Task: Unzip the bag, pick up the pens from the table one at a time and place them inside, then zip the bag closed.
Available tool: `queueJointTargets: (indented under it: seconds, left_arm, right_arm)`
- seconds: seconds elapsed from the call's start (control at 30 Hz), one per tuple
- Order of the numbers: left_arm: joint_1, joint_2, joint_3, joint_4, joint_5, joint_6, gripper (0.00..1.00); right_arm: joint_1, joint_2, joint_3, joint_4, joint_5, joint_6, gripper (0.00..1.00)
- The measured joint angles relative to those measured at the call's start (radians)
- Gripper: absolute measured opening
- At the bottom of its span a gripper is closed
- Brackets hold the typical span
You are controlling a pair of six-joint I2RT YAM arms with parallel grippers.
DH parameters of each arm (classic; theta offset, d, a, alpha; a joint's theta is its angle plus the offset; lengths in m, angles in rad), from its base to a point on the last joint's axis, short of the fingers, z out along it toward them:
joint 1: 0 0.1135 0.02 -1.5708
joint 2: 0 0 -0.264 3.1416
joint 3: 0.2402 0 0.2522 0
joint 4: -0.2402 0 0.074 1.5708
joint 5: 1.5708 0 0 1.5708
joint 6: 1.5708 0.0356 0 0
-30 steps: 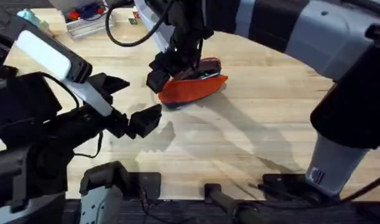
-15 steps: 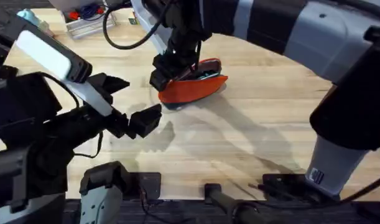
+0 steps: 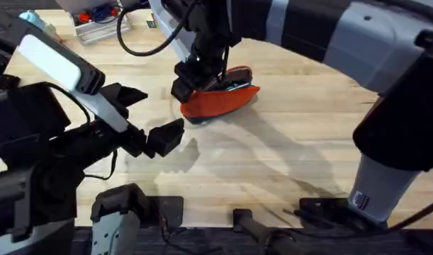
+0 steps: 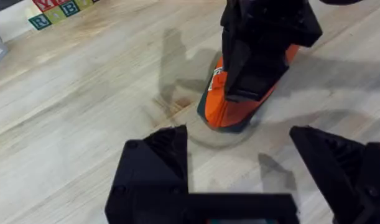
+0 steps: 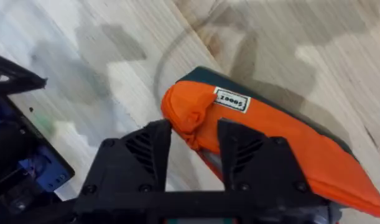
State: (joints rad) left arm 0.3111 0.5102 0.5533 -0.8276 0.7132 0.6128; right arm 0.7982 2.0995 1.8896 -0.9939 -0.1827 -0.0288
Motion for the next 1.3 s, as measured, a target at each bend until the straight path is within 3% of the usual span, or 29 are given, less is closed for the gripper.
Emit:
queueJointTargets:
  seconds: [0.27, 0.37, 0.53, 0.63, 1.3]
  left_arm:
    - [0.000, 0.000, 0.000, 0.000, 0.000, 0.000, 0.993]
    - [0.000, 0.000, 0.000, 0.000, 0.000, 0.000, 0.993]
    - [0.000, 0.000, 0.000, 0.000, 0.000, 0.000, 0.993]
    - [0.000, 0.000, 0.000, 0.000, 0.000, 0.000, 0.993]
    - [0.000, 0.000, 0.000, 0.000, 0.000, 0.000, 0.993]
  right_arm:
    - [0.000, 0.000, 0.000, 0.002, -0.005, -0.001, 0.324]
    - [0.002, 0.000, 0.000, 0.004, -0.005, 0.000, 0.212]
    - [0.003, 0.000, 0.000, 0.012, -0.004, -0.001, 0.143]
    - [0.004, 0.000, 0.000, 0.022, -0.003, -0.001, 0.050]
    - [0.004, 0.000, 0.000, 0.037, 0.003, -0.001, 0.031]
